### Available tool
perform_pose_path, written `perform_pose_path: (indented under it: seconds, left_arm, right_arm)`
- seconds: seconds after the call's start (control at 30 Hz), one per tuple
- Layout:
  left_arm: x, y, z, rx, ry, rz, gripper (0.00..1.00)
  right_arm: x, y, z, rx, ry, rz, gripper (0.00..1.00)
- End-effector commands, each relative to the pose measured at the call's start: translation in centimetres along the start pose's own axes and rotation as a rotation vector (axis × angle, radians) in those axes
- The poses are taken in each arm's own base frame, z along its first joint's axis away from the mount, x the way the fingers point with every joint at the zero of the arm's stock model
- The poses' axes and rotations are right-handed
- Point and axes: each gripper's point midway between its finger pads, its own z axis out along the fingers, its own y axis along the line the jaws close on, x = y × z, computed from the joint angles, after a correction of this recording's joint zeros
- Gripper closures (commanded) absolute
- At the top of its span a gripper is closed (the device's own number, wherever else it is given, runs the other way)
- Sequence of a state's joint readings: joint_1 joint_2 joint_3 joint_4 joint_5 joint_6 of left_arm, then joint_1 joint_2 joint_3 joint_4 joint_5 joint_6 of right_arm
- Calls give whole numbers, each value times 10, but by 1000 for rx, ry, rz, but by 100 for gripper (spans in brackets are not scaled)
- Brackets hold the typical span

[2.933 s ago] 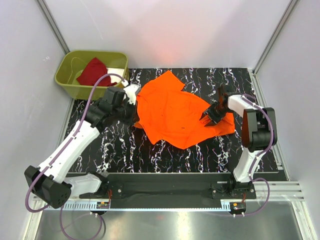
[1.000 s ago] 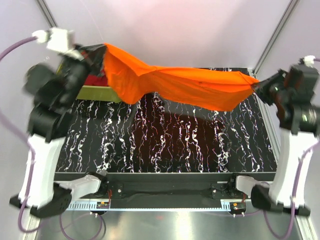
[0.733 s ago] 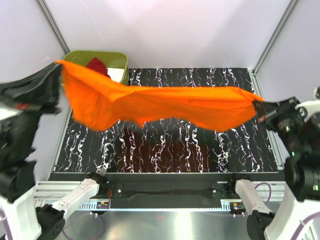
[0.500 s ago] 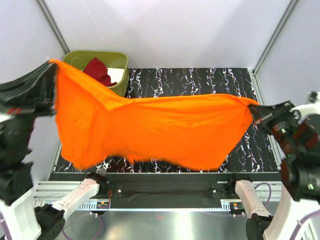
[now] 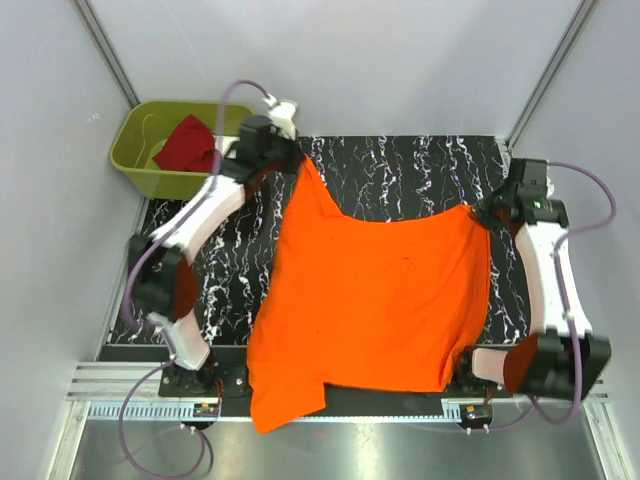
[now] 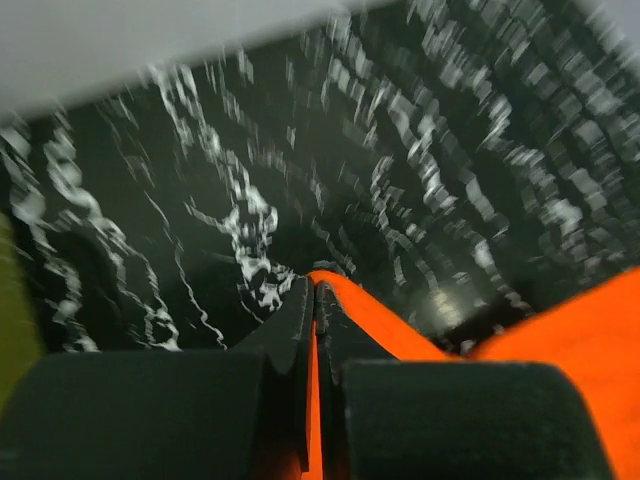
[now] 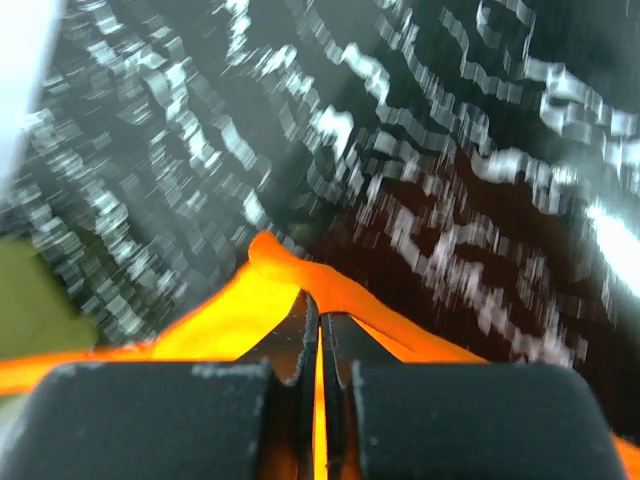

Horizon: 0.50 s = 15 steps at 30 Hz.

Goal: Fold and stack the t-shirts
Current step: Flatten the tshirt out

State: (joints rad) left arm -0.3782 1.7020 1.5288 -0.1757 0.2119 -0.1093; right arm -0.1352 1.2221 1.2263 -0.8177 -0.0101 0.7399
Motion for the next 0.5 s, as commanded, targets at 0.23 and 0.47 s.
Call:
perform_pose_path:
  seconds: [0.23,0.47]
  left_arm:
    - [-5,21,137,55,0,-35,100]
    - [9,35,150,42,11,-62,100]
  right_arm:
    - [-79,-5,154,111,-40,-110,100]
    - [-90,-5,201,125,55,-168,100]
